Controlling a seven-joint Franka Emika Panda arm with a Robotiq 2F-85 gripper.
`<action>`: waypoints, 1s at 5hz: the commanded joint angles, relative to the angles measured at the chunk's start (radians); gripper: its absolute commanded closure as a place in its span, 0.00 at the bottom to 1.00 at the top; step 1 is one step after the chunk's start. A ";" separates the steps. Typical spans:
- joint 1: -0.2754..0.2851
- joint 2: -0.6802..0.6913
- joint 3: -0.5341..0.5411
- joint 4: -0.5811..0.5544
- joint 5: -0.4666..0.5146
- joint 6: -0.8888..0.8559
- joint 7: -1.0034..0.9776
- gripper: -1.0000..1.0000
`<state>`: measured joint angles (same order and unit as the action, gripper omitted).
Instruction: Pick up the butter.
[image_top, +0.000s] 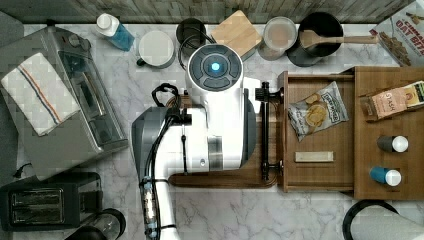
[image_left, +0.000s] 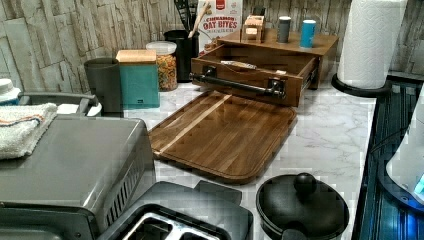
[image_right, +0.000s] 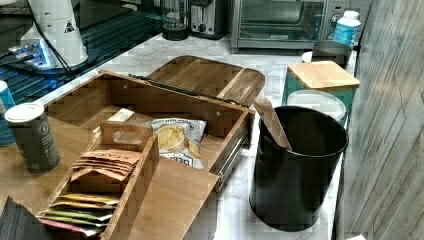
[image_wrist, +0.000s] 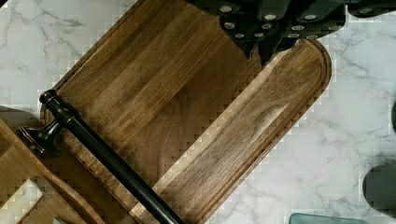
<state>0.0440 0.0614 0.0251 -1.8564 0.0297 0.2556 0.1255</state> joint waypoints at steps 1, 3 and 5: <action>0.000 0.001 0.001 0.000 0.006 0.001 0.001 1.00; -0.054 -0.055 -0.053 -0.094 -0.042 0.112 -0.031 1.00; -0.140 -0.096 -0.134 -0.173 -0.092 0.243 -0.134 1.00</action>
<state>0.0183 0.0225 -0.0317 -2.0449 -0.0540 0.5054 0.0562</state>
